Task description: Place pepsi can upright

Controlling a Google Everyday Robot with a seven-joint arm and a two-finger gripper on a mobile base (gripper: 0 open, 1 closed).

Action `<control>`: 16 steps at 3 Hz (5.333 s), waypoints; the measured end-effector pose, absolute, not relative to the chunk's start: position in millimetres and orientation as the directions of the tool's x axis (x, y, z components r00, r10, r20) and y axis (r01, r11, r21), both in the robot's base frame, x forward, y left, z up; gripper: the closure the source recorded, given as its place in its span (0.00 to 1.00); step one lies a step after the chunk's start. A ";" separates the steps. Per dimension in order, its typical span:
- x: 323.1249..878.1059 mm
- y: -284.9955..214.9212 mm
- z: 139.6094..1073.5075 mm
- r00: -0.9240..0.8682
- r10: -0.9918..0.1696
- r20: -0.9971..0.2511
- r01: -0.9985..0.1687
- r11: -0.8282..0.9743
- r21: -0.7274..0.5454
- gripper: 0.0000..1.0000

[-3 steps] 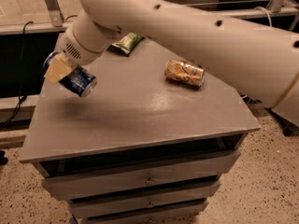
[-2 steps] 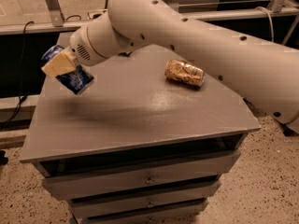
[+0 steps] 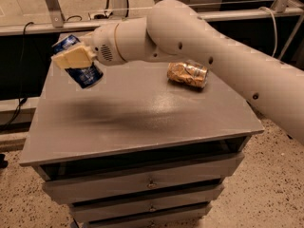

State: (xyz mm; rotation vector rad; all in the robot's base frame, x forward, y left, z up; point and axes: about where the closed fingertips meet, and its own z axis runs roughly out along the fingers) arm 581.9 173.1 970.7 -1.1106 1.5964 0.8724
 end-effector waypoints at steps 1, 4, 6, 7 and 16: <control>581.8 173.0 970.7 -0.116 -0.251 -0.961 -0.944 0.328 0.028 1.00; 558.8 153.9 936.8 -0.005 -0.162 -0.987 -0.971 0.238 -0.034 1.00; 548.8 133.7 917.8 0.025 0.003 -1.000 -0.970 0.243 -0.023 1.00; 543.7 124.9 912.0 0.026 0.056 -0.998 -0.969 0.245 -0.011 0.82; 519.8 -38.7 983.3 0.042 -0.174 -0.984 -0.945 0.314 -0.096 0.00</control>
Offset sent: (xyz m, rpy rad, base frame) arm -0.0171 -0.0166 -0.0152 0.0913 -0.0631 0.0594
